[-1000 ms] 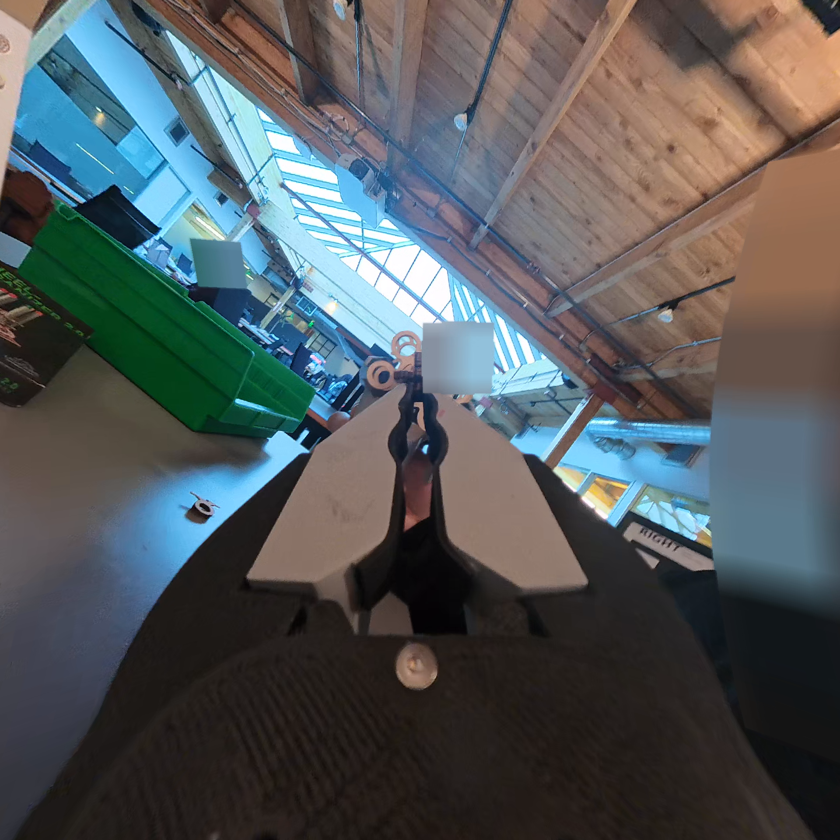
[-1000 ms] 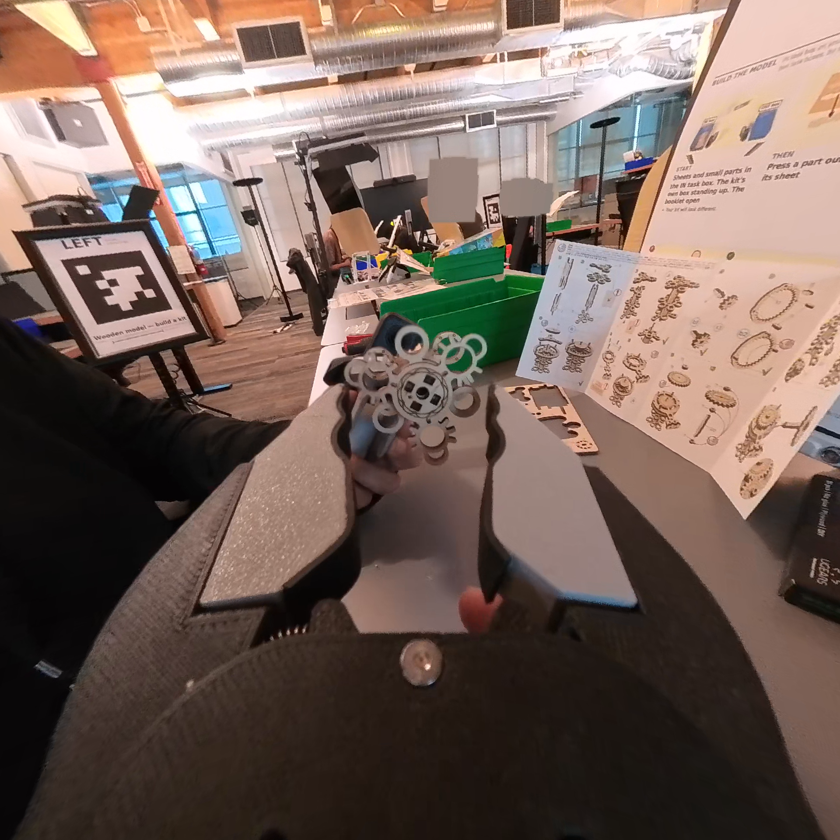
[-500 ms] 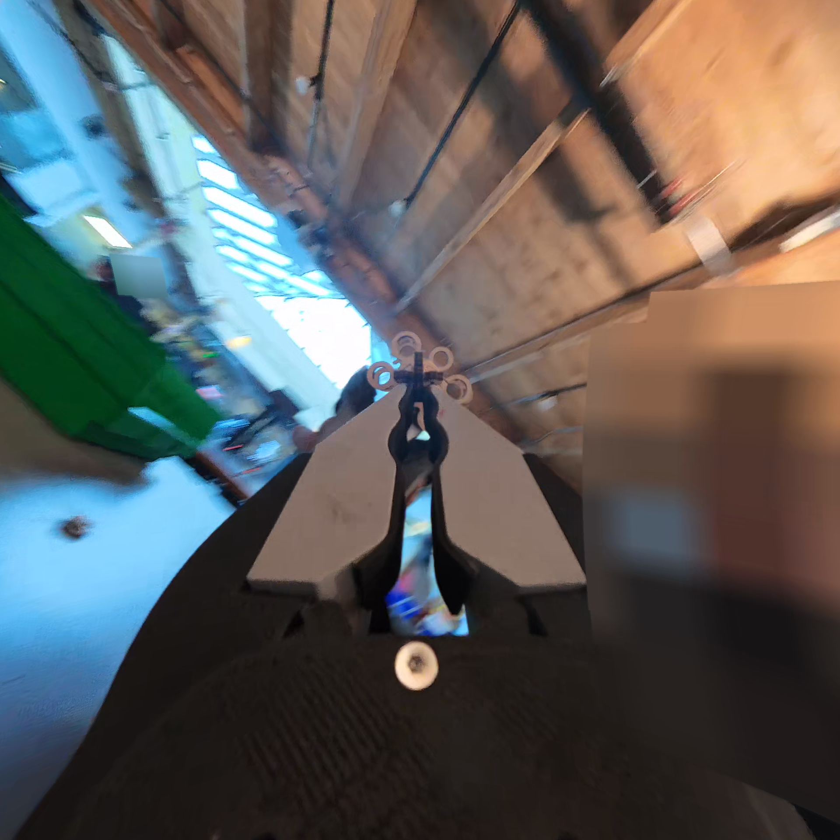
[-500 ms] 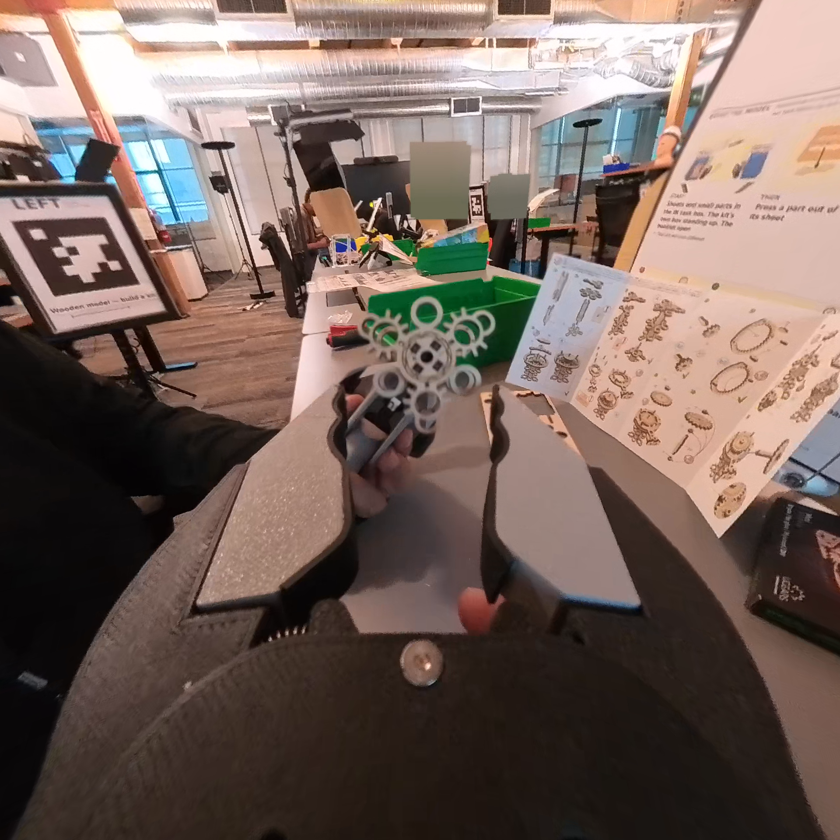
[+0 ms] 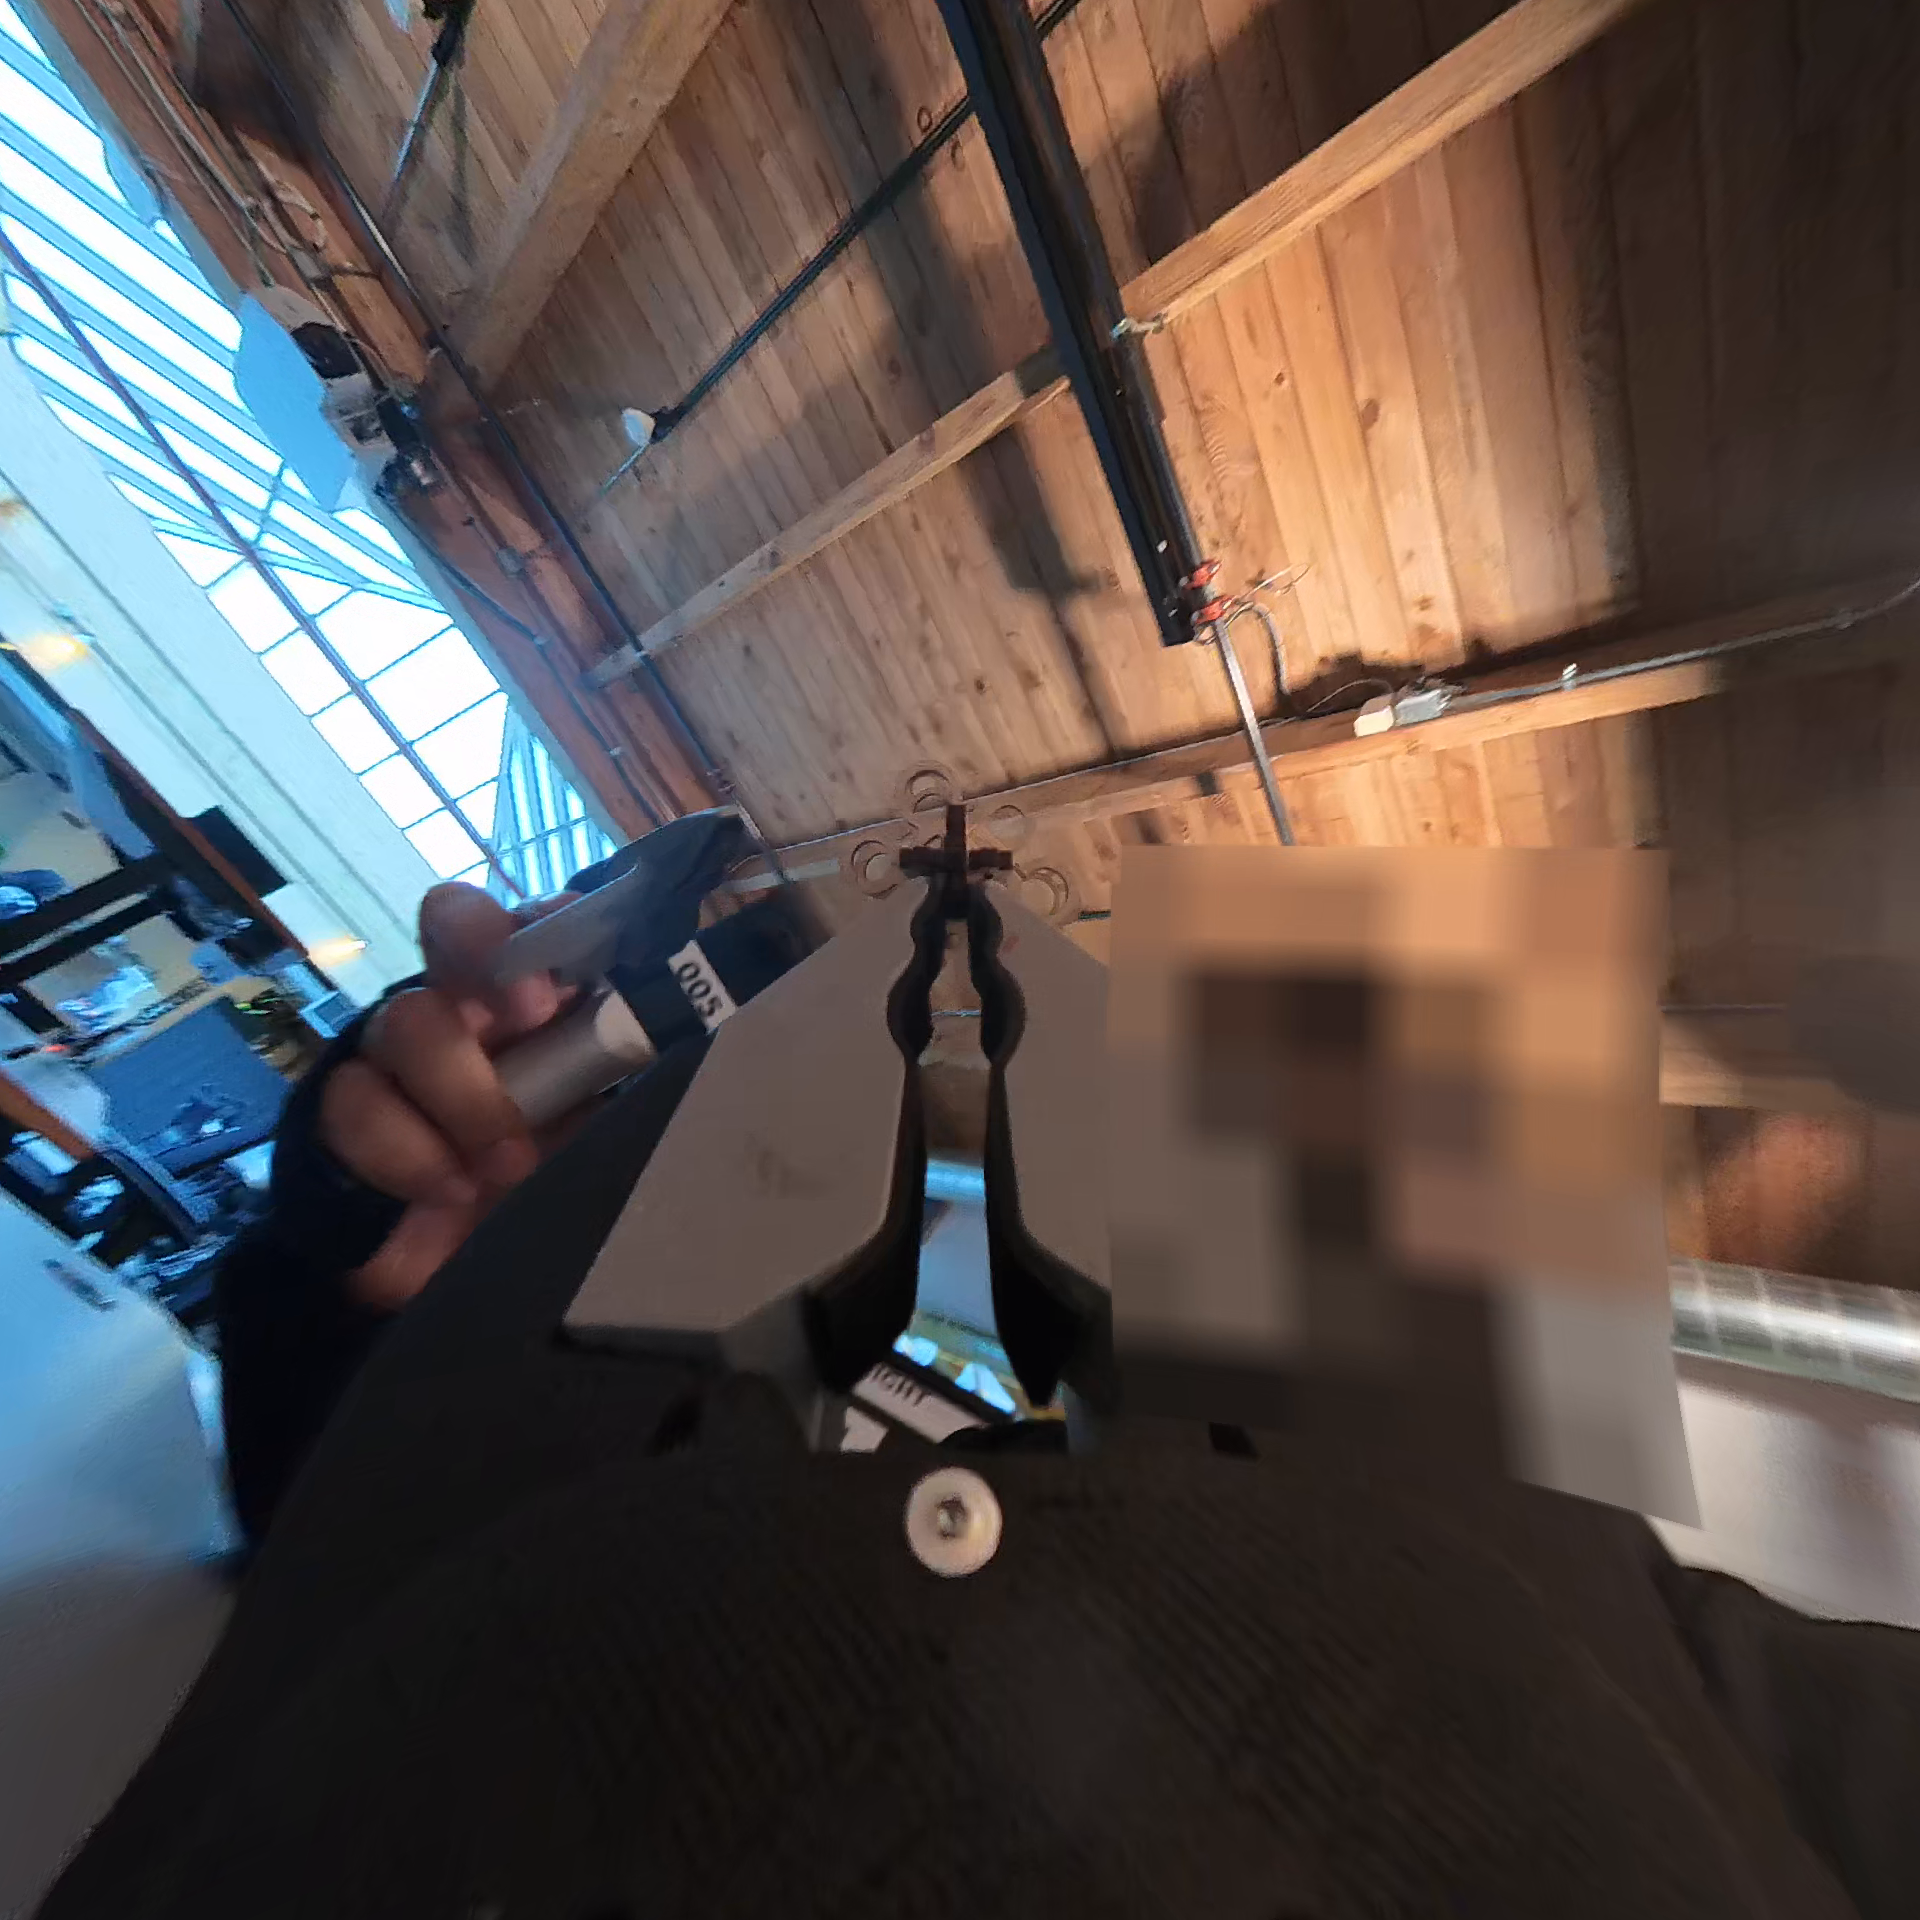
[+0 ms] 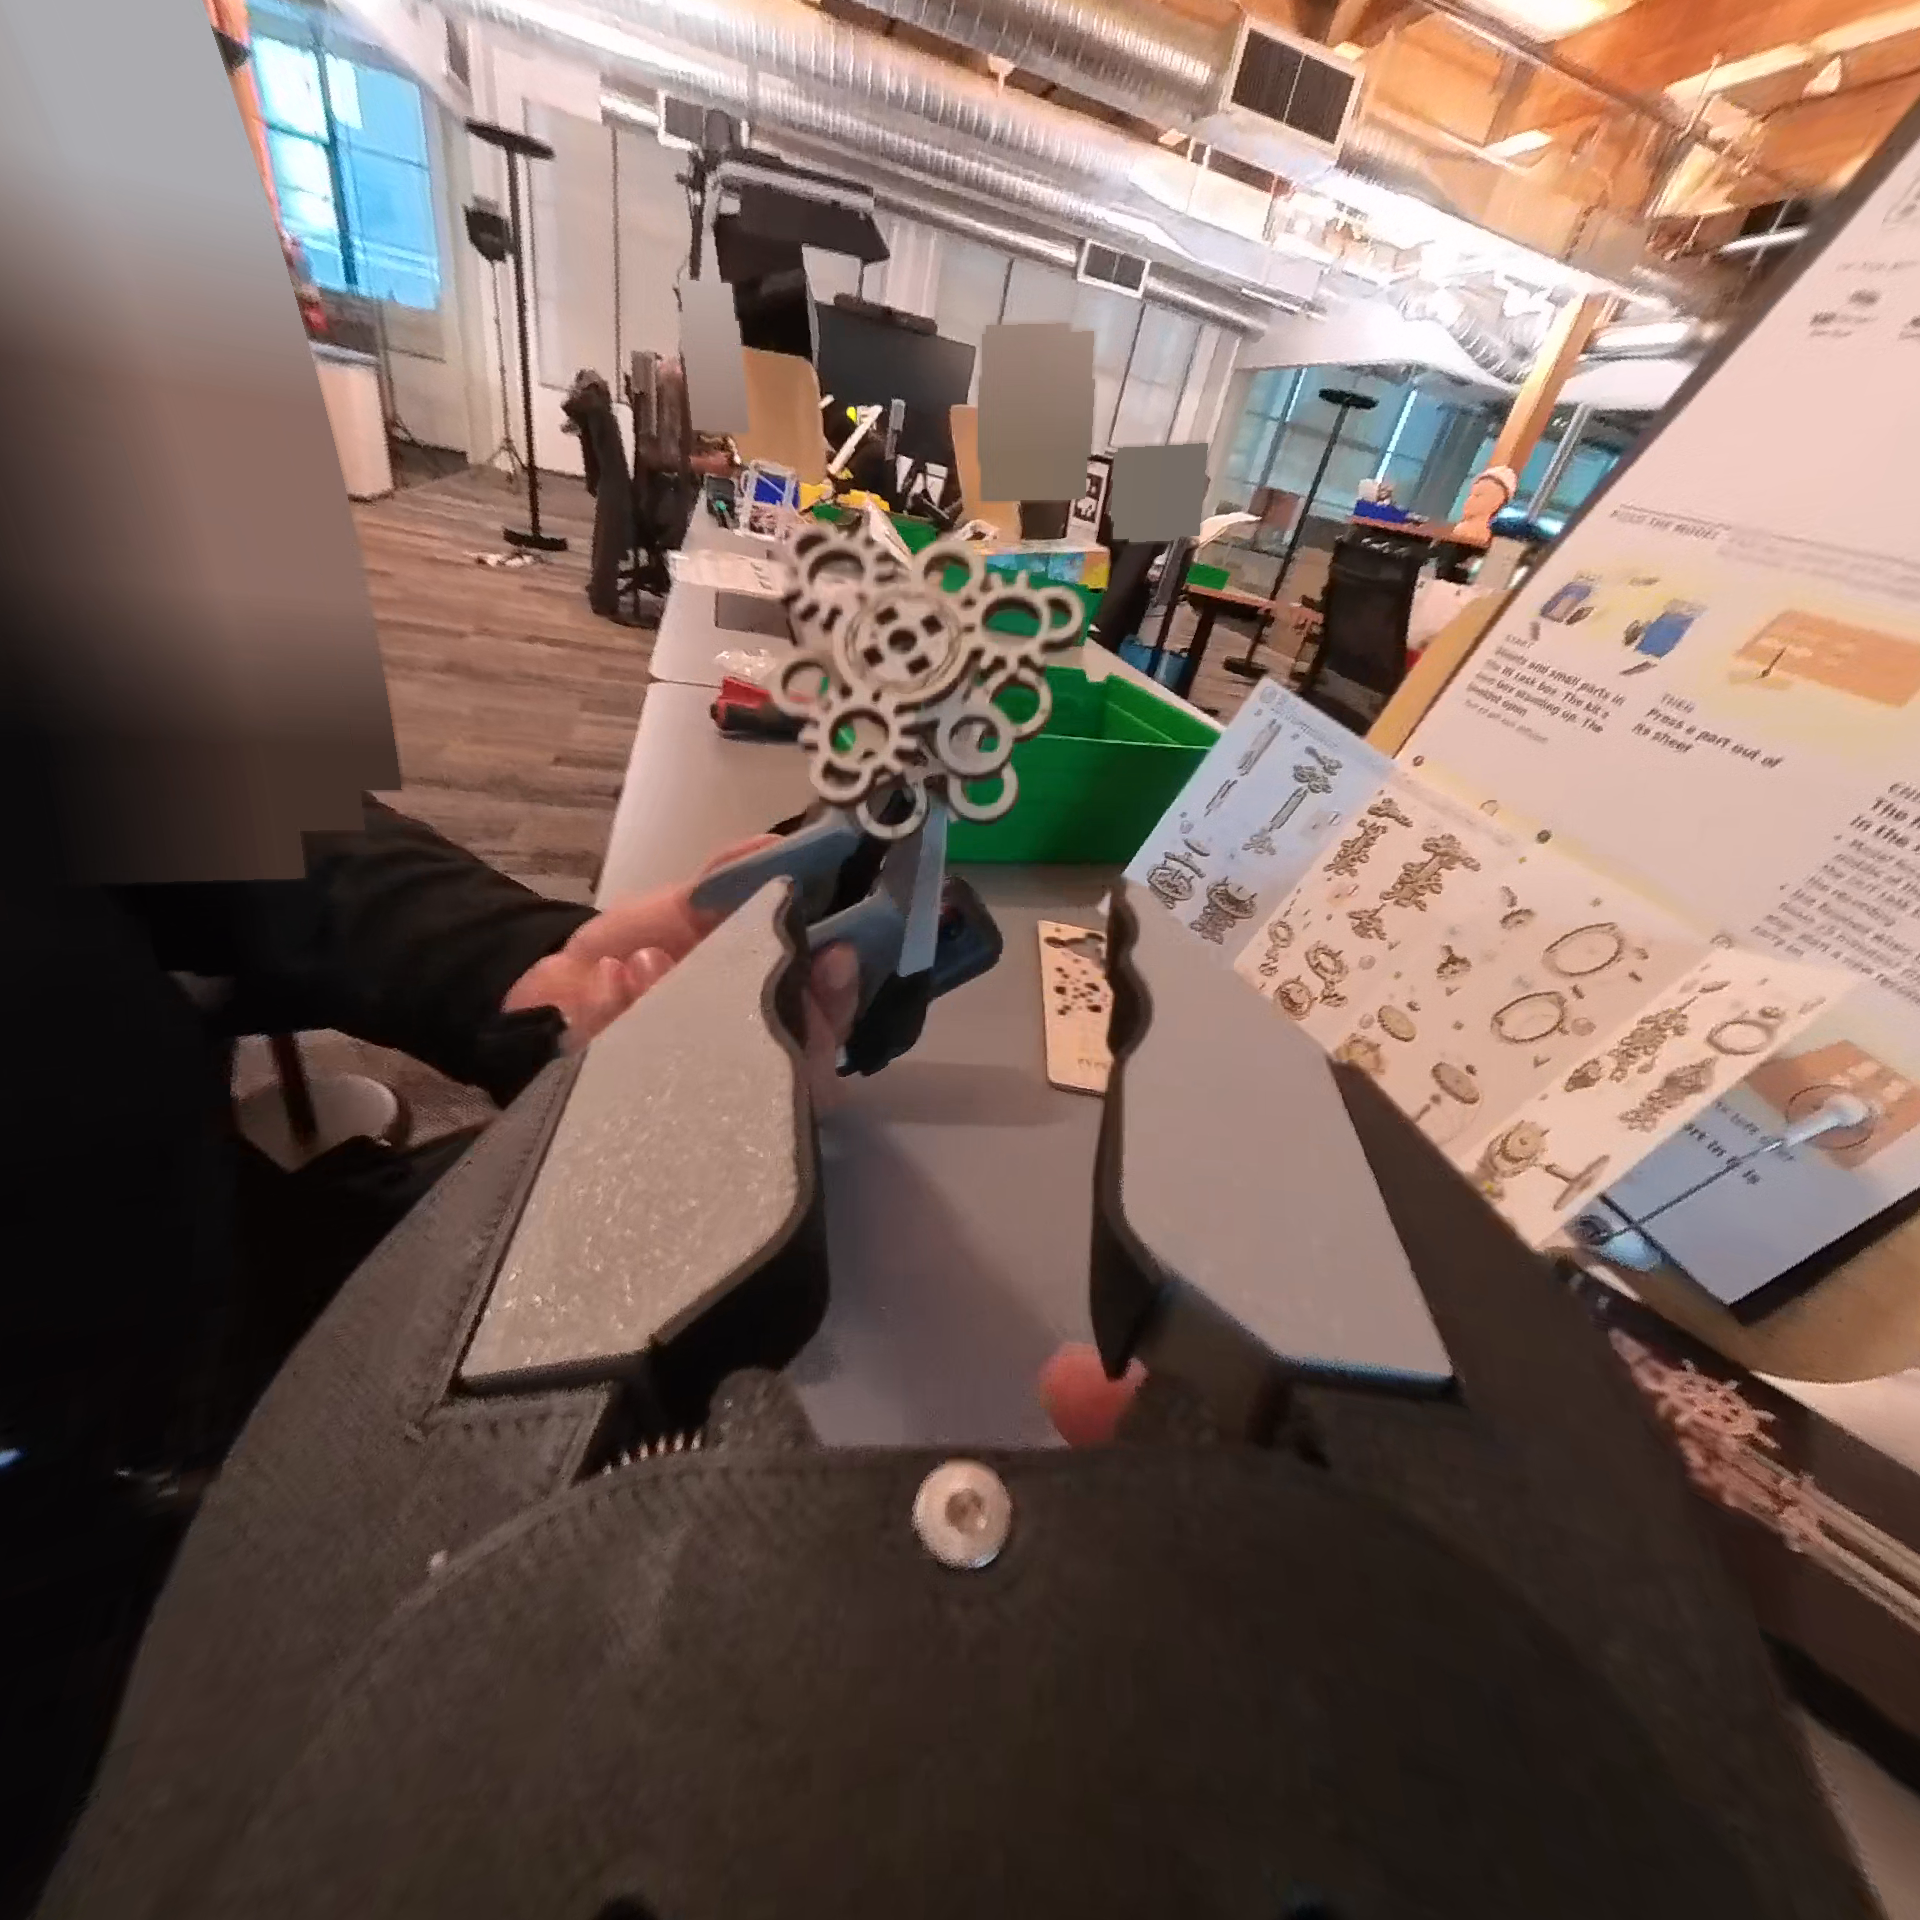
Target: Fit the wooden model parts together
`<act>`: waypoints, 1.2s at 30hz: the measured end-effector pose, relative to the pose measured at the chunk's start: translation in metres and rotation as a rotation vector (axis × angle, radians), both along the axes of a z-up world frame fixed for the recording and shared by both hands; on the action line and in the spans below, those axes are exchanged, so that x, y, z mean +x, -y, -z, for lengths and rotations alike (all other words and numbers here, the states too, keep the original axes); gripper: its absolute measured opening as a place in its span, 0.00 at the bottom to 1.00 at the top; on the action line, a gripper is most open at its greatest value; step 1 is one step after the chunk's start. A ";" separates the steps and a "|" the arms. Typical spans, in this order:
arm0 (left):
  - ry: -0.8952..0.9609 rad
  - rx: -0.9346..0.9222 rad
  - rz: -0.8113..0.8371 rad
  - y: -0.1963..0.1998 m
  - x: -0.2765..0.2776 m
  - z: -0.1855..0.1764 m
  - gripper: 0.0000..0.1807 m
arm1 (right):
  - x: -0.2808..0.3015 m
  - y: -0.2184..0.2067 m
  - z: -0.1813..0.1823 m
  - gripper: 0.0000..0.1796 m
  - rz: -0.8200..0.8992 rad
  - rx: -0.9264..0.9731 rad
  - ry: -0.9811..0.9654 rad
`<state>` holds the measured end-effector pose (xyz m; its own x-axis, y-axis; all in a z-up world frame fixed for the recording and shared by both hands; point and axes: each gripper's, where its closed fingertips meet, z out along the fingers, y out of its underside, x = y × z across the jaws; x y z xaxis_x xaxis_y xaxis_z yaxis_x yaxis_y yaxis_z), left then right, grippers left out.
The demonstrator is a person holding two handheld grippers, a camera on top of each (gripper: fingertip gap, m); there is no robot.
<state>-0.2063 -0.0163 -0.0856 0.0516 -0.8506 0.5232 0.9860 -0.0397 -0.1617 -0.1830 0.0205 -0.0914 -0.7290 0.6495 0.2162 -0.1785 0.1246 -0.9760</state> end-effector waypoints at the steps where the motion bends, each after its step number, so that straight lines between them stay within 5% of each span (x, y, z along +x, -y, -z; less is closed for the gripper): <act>1: 0.013 0.003 0.009 0.000 0.001 -0.001 0.00 | -0.002 0.002 0.002 0.30 0.014 0.012 -0.015; 9: 0.075 0.023 -0.009 0.000 0.008 -0.006 0.01 | 0.005 0.002 -0.021 0.17 -0.066 -0.202 -0.063; 28: 0.102 0.048 0.104 -0.005 0.035 -0.007 0.00 | 0.022 0.023 -0.036 0.17 -0.199 -0.254 -0.169; 36: 0.121 0.046 0.111 -0.006 0.033 -0.004 0.01 | 0.016 0.020 -0.037 0.17 -0.127 -0.257 -0.208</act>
